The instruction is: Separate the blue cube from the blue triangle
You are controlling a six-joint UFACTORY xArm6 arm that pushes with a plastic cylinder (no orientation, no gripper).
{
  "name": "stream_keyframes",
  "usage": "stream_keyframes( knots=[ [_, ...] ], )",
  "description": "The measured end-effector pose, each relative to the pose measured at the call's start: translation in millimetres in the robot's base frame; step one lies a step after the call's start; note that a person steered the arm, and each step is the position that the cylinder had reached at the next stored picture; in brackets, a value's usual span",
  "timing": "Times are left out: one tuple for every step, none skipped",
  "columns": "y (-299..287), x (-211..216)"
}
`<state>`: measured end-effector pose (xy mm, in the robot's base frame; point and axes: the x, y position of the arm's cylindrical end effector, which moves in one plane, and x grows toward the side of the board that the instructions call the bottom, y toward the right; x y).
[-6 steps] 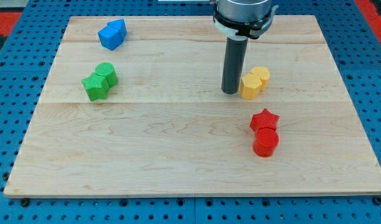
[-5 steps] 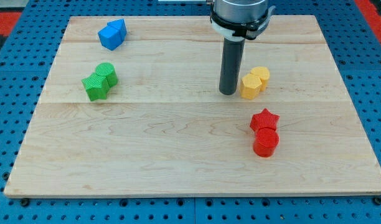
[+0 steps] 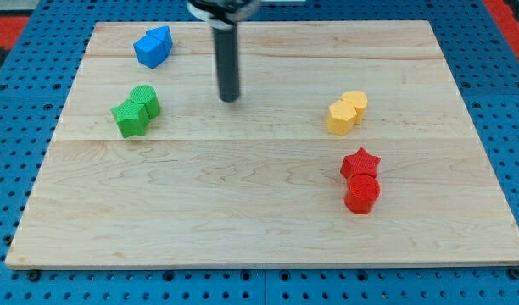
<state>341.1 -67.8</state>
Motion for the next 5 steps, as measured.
stream_keyframes(
  knots=[
    [-60, -14],
    [-143, -31],
    [-203, -70],
    [-166, -93],
    [-89, -66]
  ],
)
